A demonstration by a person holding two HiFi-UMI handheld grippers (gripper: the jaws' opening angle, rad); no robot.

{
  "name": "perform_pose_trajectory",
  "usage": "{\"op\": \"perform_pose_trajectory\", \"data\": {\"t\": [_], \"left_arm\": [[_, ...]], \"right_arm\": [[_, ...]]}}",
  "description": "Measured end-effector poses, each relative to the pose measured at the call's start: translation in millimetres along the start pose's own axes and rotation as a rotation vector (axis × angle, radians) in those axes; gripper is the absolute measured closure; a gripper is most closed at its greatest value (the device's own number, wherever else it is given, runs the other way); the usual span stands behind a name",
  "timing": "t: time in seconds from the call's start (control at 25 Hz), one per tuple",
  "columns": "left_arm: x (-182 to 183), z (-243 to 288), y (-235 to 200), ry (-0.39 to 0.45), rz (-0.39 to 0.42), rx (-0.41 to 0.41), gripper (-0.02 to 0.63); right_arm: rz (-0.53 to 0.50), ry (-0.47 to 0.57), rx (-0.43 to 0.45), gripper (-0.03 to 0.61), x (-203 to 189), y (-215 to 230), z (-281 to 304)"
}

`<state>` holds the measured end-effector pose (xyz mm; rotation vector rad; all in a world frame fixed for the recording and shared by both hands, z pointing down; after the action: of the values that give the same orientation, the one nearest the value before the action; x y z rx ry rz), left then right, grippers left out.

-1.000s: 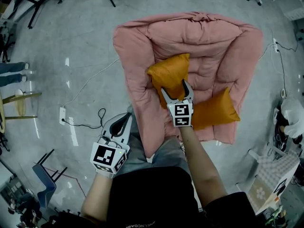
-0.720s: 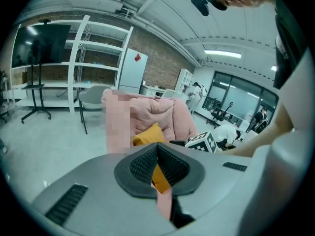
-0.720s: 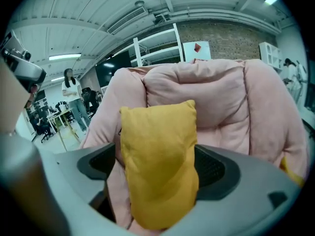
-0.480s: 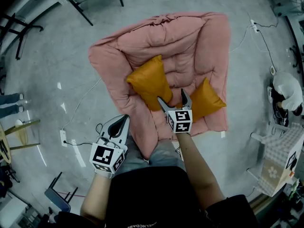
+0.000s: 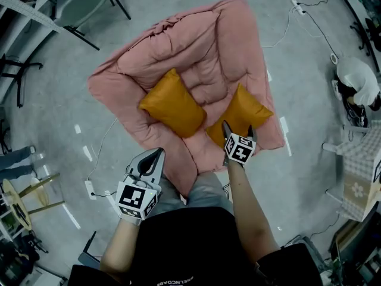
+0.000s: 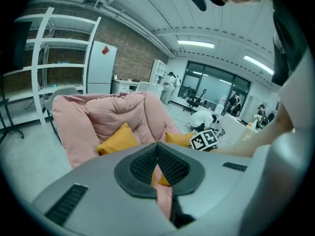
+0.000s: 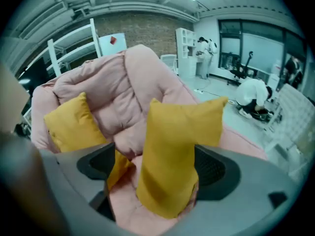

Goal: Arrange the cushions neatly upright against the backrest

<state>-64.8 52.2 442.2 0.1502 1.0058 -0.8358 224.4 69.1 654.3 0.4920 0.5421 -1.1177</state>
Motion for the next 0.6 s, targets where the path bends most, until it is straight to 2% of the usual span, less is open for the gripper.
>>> {"op": "perform_pose_trajectory", "data": {"t": [0.12,0.32,0.52,0.6], "left_arm": [[-5.6,0.5,5.8,-0.021,0.006,-0.004,0.601],[-14.8,-4.2,6.2,-0.045,0.012,0.012,0.601],[-23.3,-10.3,-3.5,-0.056,0.007,0.037,0.601],[-25.8,-12.3,-5.9,-0.058,0.005,0.041,0.601]], "right_arm": [[0.088,-0.040,-0.079,0.097,-15.5,22.4,9.1],[0.205,-0.099,-0.155,0.097,-34.6,45.9,39.5],[0.207,-0.074,-0.187,0.099,-32.5,56.9,50.5],[0.190,-0.062,-0.185,0.144,-32.7,57.8,49.5]]}}
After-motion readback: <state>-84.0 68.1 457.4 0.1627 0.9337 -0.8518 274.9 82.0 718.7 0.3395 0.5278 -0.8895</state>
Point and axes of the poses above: the fingertips, and each gripper's own axes: z forward along the fingers, y to its right, x out of its top, the point moved 1 cm from there along -z, backward along the fingers, and after that the axes turned 1 degree about -z, right-handed, at the moved point
